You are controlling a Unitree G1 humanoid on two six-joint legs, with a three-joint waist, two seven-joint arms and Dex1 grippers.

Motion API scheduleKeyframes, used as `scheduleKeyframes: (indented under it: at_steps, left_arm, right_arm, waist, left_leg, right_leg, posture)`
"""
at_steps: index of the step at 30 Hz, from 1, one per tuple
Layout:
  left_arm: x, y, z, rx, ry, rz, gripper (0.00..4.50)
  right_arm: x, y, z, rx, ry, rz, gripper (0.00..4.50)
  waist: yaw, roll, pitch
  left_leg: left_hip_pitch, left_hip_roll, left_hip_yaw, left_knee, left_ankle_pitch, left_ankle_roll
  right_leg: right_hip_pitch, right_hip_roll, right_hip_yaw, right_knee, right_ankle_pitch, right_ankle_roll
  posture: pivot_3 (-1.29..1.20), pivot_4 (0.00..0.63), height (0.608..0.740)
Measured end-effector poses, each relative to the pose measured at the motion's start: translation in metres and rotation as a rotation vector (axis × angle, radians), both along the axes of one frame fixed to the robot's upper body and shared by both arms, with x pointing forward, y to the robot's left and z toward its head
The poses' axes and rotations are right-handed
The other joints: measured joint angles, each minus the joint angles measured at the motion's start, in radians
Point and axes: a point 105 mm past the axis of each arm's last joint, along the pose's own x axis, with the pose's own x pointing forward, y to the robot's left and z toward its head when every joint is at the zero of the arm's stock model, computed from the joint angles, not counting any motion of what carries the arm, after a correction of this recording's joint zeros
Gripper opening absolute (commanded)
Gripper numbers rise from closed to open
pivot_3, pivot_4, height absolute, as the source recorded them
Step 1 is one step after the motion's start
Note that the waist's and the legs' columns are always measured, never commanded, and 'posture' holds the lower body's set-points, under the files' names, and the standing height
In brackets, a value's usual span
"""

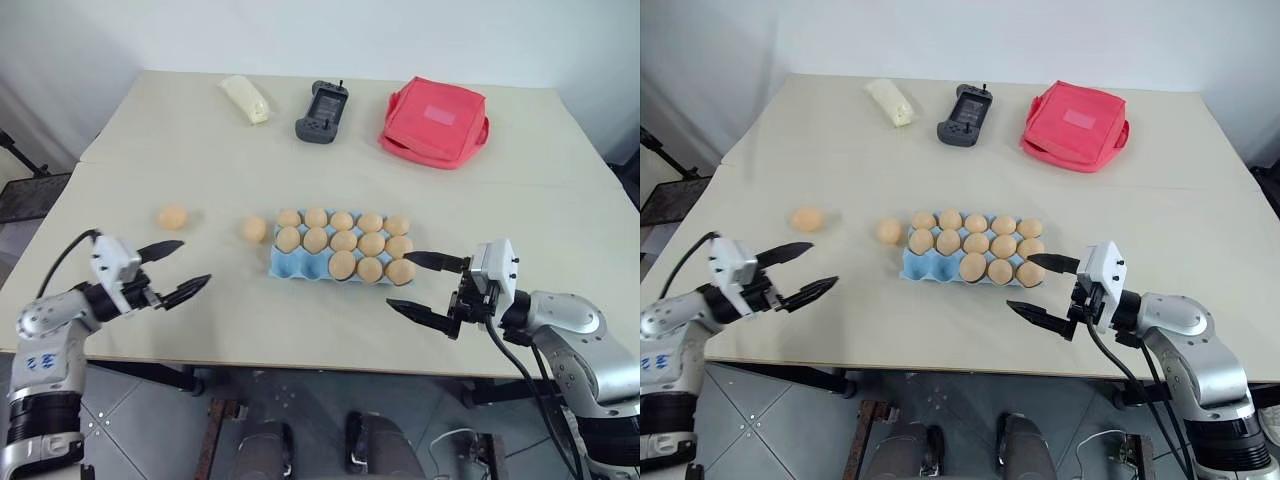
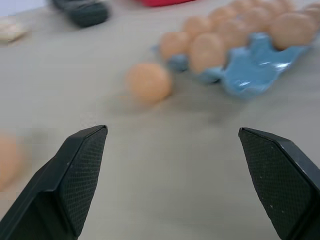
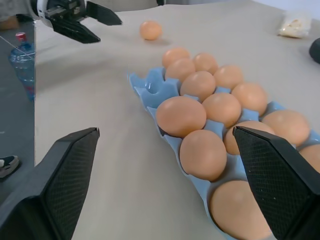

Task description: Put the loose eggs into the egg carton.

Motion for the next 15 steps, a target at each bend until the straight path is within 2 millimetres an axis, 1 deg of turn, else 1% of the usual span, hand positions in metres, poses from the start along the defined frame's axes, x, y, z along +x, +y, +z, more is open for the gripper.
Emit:
scheduleKeyframes:
  at_steps: [2,5,8,10,11,13,15]
  left_arm:
    - [-0.001,0.007,-0.001,-0.008,0.0,0.043,4.48]
    - [0.003,0.004,-0.004,-0.032,0.004,0.063,4.48]
    - [0.018,-0.016,-0.002,-0.082,-0.003,0.039,4.48]
    - [0.034,-0.034,0.007,-0.103,-0.029,0.013,4.48]
    - [0.042,-0.04,0.011,-0.112,-0.037,0.006,4.48]
    - [0.057,-0.051,0.018,-0.122,-0.049,-0.001,4.48]
    - [0.073,-0.06,0.019,-0.117,-0.033,-0.001,4.48]
  right_arm:
    - [0.001,0.001,0.002,-0.001,-0.008,0.01,4.5]
    - [0.002,0.001,0.005,-0.001,-0.015,0.018,4.5]
    - [0.005,0.0,0.004,-0.001,-0.009,0.015,4.5]
    - [0.006,0.0,0.005,-0.003,-0.014,0.016,4.5]
    - [0.006,0.0,0.006,-0.004,-0.015,0.016,4.5]
    - [0.006,0.0,0.005,-0.004,-0.014,0.015,4.5]
    - [0.006,-0.002,0.004,-0.004,-0.009,0.005,4.5]
  waist:
    - [0.001,0.0,0.0]
    - [0.0,0.0,0.0]
    - [0.002,0.0,0.0]
    - [0.002,0.0,0.0]
    - [0.002,0.0,0.0]
    - [0.002,0.0,0.0]
    - [-0.001,0.0,0.0]
  left_leg:
    - [0.0,-0.001,0.0,-0.001,-0.002,-0.003]
    - [0.0,-0.002,0.0,-0.001,-0.002,-0.003]
    - [0.0,-0.002,0.0,-0.001,-0.002,-0.003]
    - [-0.001,-0.002,0.0,-0.001,-0.001,-0.003]
    - [0.0,-0.002,0.0,-0.001,0.001,0.001]
    - [-0.001,-0.002,0.002,-0.001,0.002,0.0]
    - [0.0,-0.002,0.004,0.0,0.003,-0.001]
  right_leg:
    - [0.0,-0.002,0.0,0.0,0.0,0.0]
    - [0.0,-0.002,0.0,0.0,0.0,0.0]
    - [0.0,-0.002,-0.001,0.0,0.0,0.0]
    - [0.0,-0.002,-0.002,0.0,0.0,0.0]
    - [0.0,-0.002,-0.003,0.001,0.0,0.001]
    - [0.0,-0.002,-0.005,0.001,0.001,0.001]
    - [0.0,-0.002,-0.008,0.001,0.001,0.001]
  posture:
    - [0.0,0.15,0.74]
    - [0.0,0.15,0.74]
    - [0.0,0.15,0.74]
    - [0.0,0.15,0.74]
    - [0.0,0.15,0.74]
    - [0.0,0.15,0.74]
    - [0.0,0.15,0.74]
